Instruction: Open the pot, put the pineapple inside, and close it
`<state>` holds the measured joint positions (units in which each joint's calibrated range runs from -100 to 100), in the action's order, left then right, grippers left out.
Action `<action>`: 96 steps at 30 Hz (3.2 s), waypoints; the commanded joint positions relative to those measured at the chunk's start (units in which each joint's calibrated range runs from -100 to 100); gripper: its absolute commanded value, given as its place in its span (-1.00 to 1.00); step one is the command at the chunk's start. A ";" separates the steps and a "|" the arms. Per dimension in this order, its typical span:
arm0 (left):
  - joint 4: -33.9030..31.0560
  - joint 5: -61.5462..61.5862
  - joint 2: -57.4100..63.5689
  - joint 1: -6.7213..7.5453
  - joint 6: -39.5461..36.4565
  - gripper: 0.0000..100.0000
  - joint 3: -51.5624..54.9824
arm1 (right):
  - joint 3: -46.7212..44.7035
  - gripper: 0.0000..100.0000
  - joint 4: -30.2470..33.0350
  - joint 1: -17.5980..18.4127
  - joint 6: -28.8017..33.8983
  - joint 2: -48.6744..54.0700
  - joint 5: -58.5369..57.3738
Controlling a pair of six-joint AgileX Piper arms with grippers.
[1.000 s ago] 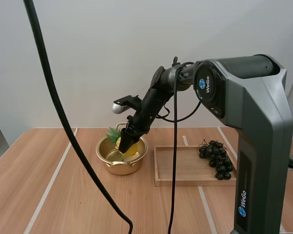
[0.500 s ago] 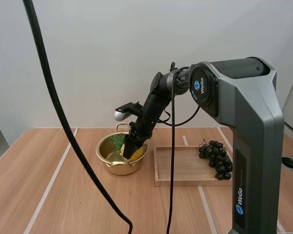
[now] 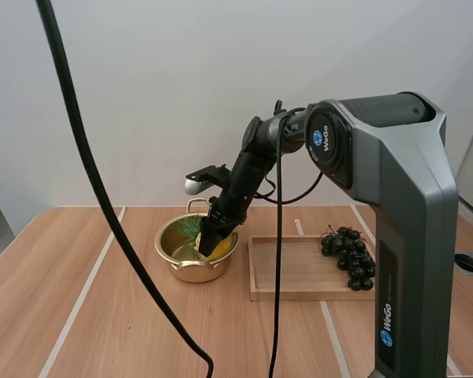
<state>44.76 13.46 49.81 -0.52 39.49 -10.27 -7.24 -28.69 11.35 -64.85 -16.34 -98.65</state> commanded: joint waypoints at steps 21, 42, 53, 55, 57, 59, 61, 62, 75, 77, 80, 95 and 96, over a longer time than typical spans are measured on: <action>-0.02 -0.53 0.53 0.11 -0.28 -1.00 -0.20 | 1.10 1.00 1.14 0.01 -0.17 0.44 -1.35; -0.02 0.80 0.39 0.11 -0.28 -1.00 -0.20 | 15.50 1.00 -1.42 -4.12 6.93 21.57 -1.35; -1.36 8.58 -1.18 0.11 -0.99 -1.00 4.40 | 15.50 1.00 -1.83 -13.52 12.76 38.15 14.63; -1.97 8.58 -1.91 0.11 -0.99 -1.00 7.24 | 15.50 1.00 -1.83 -15.01 13.32 41.23 17.04; -1.97 8.58 -3.02 0.11 -0.99 -1.00 9.88 | 15.50 1.00 -1.83 -16.19 14.34 44.59 20.84; -1.97 8.58 -4.30 0.11 -0.99 -1.00 12.39 | 15.50 1.00 -1.83 -17.11 15.95 48.27 25.68; -1.97 8.58 -5.53 0.11 -0.99 -1.00 15.44 | 15.50 1.00 -1.61 -17.38 16.77 51.36 29.66; -1.97 8.58 -6.28 0.11 -0.99 -1.00 16.74 | 15.50 1.00 -1.51 -17.38 16.77 52.91 31.47; -1.86 14.50 -15.98 0.11 -0.99 -1.00 37.57 | 15.50 1.00 3.11 -17.38 16.85 62.38 41.20; -1.86 16.92 -17.73 0.11 -0.99 -1.00 39.75 | 15.37 1.00 5.59 -17.38 18.23 62.48 41.20; -2.46 22.58 -20.71 0.11 -0.99 -1.00 41.99 | 15.37 1.00 8.66 -17.38 20.12 62.48 40.97; -13.36 60.43 -36.07 0.11 -0.90 -1.00 42.22 | 15.26 1.00 9.47 -17.38 22.18 62.48 38.46; -13.71 62.26 -36.84 0.11 -0.90 -1.00 42.22 | 15.26 1.00 9.47 -17.38 22.18 62.48 38.46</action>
<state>32.30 70.34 14.83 -0.52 38.87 32.01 7.68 -19.70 -5.75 -43.17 45.68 -60.52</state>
